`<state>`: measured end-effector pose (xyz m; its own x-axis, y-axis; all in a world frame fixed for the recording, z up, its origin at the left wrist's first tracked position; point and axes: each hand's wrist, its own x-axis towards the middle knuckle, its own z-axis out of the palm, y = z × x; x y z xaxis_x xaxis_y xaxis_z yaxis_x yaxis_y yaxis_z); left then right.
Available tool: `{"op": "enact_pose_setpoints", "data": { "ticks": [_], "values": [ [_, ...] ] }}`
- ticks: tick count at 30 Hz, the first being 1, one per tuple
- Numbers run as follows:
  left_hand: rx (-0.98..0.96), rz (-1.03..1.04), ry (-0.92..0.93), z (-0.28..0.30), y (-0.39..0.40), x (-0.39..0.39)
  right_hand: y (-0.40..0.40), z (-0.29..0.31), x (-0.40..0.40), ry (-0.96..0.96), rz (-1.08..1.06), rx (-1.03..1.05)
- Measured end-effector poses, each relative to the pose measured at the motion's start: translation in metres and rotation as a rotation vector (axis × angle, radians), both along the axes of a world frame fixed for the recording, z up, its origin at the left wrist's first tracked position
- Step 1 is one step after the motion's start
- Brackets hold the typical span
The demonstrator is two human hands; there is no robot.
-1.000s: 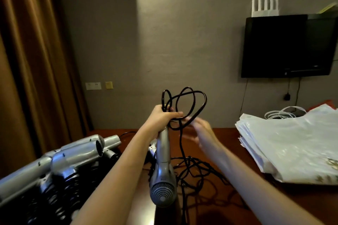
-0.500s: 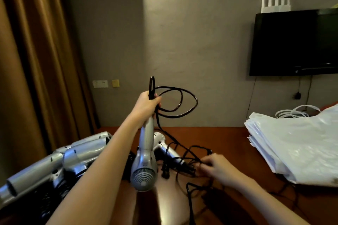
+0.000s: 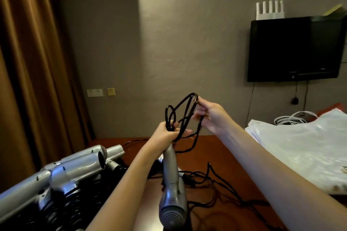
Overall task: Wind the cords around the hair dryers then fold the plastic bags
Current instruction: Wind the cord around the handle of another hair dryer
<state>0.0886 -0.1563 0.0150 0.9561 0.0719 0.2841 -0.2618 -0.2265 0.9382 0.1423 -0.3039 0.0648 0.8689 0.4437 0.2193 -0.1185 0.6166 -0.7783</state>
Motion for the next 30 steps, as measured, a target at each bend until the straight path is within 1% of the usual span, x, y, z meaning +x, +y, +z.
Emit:
{"op": "enact_pose_setpoints", "data": {
  "ticks": [4, 6, 8, 10, 13, 16, 17, 20, 21, 22, 23, 24, 25, 26, 27, 28, 30],
  "values": [
    [-0.005, 0.02, 0.074, 0.002, -0.003, 0.001, 0.005, -0.015, 0.004, 0.053, -0.056, 0.119],
    [-0.007, -0.01, 0.122, 0.004, -0.001, 0.001, 0.009, -0.022, 0.002, 0.099, -0.098, 0.165],
    [0.05, -0.029, 0.159, 0.006, 0.0, 0.001, 0.019, -0.022, -0.003, 0.166, -0.122, 0.193],
    [0.093, -0.055, 0.16, 0.007, 0.0, -0.001, 0.034, -0.016, -0.008, 0.184, -0.142, 0.168],
    [0.057, -0.05, 0.142, 0.006, 0.005, -0.002, 0.054, -0.009, -0.01, 0.09, -0.132, 0.079],
    [0.021, 0.04, 0.122, 0.01, 0.019, -0.007, 0.054, -0.022, 0.0, -0.071, -0.187, 0.007],
    [0.012, 0.066, 0.117, 0.011, 0.024, -0.008, 0.053, -0.034, 0.001, -0.083, -0.227, -0.03],
    [-0.015, 0.107, 0.117, 0.014, 0.036, -0.01, 0.057, -0.089, -0.002, -0.104, -0.434, -0.315],
    [-0.015, 0.112, 0.12, 0.015, 0.039, -0.009, 0.061, -0.108, -0.004, -0.096, -0.473, -0.369],
    [-0.02, 0.114, 0.116, 0.017, 0.04, -0.01, 0.065, -0.124, -0.006, -0.068, -0.447, -0.388],
    [-0.032, 0.121, 0.112, 0.019, 0.042, -0.01, 0.071, -0.137, -0.01, -0.051, -0.345, -0.39],
    [-0.051, 0.127, 0.109, 0.021, 0.044, -0.011, 0.078, -0.146, -0.016, -0.062, -0.174, -0.415],
    [-0.072, 0.129, 0.106, 0.022, 0.045, -0.011, 0.086, -0.154, -0.021, -0.113, 0.016, -0.457],
    [-0.084, 0.124, 0.106, 0.025, 0.045, -0.012, 0.093, -0.16, -0.023, -0.182, 0.158, -0.528],
    [-0.085, 0.125, 0.106, 0.028, 0.045, -0.013, 0.1, -0.163, -0.026, -0.26, 0.235, -0.603],
    [-0.081, 0.132, 0.104, 0.032, 0.045, -0.015, 0.105, -0.166, -0.024, -0.349, 0.221, -0.696],
    [-0.084, 0.148, 0.091, 0.039, 0.048, -0.019, 0.109, -0.162, -0.016, -0.548, 0.036, -0.885]
  ]
}}
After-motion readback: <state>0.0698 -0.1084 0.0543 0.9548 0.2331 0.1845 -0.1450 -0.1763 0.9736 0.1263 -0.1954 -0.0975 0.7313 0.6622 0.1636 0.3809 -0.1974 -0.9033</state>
